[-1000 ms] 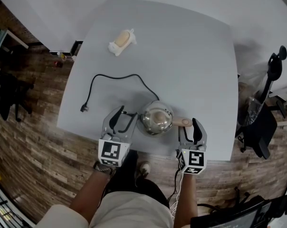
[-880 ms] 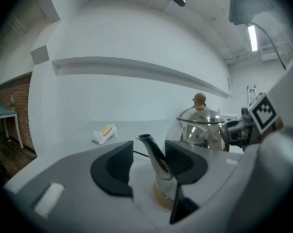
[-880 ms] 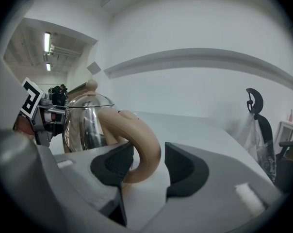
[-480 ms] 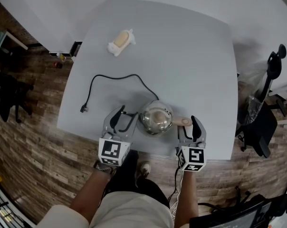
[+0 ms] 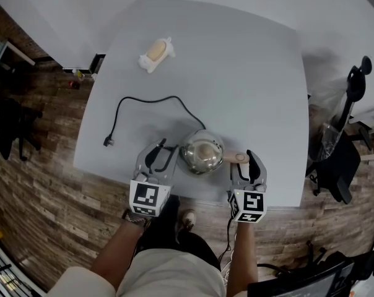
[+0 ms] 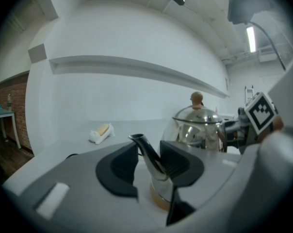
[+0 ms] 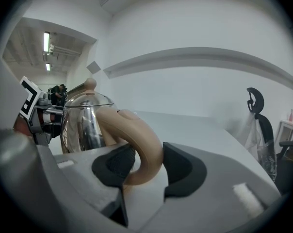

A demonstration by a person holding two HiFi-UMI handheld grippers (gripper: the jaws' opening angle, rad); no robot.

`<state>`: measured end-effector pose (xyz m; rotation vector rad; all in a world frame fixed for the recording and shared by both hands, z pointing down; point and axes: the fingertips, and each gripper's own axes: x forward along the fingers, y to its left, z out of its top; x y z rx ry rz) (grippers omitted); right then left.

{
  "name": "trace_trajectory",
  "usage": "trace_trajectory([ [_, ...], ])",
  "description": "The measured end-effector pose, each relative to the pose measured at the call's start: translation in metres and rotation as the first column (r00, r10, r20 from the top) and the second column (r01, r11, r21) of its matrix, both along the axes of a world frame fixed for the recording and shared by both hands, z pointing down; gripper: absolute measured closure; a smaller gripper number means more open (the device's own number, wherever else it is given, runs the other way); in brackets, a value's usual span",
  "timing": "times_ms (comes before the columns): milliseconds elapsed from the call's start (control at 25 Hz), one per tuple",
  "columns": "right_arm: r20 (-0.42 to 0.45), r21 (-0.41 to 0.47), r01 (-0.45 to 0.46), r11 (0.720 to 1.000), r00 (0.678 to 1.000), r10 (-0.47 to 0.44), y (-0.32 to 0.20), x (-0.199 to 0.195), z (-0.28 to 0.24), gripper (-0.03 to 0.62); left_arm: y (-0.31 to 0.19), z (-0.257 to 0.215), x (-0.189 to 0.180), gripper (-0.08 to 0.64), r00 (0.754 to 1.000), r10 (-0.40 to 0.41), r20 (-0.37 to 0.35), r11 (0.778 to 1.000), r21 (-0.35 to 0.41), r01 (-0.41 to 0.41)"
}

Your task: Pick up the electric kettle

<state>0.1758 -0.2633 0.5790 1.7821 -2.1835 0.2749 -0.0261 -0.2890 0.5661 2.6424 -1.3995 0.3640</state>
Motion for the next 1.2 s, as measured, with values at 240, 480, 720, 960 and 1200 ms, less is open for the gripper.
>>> trace_trajectory([
  [240, -0.003, 0.002, -0.001, 1.000, 1.000, 0.001, 0.001, 0.000, 0.000, 0.414, 0.001, 0.001, 0.000, 0.408, 1.000, -0.002, 0.001, 1.000, -0.005, 0.002],
  [480, 0.001, 0.000, -0.001, 1.000, 1.000, 0.001, -0.001, -0.001, 0.000, 0.414, -0.001, 0.001, -0.002, 0.410, 1.000, -0.011, -0.004, 1.000, -0.008, 0.011],
  [720, -0.009, -0.003, -0.025, 1.000, 1.000, 0.025, -0.001, 0.001, 0.001, 0.416, -0.001, 0.001, 0.001, 0.408, 1.000, -0.012, 0.005, 1.000, -0.016, 0.013],
  [960, -0.006, -0.019, -0.033, 0.999, 0.999, 0.033, 0.000, 0.002, 0.005, 0.416, 0.000, 0.004, 0.000, 0.414, 0.999, -0.029, -0.016, 0.999, -0.027, 0.029],
  [1200, 0.001, -0.020, -0.022, 1.000, 1.000, 0.022, 0.000, 0.001, 0.010, 0.417, -0.002, 0.008, -0.002, 0.419, 0.998, -0.039, -0.045, 0.999, -0.021, 0.039],
])
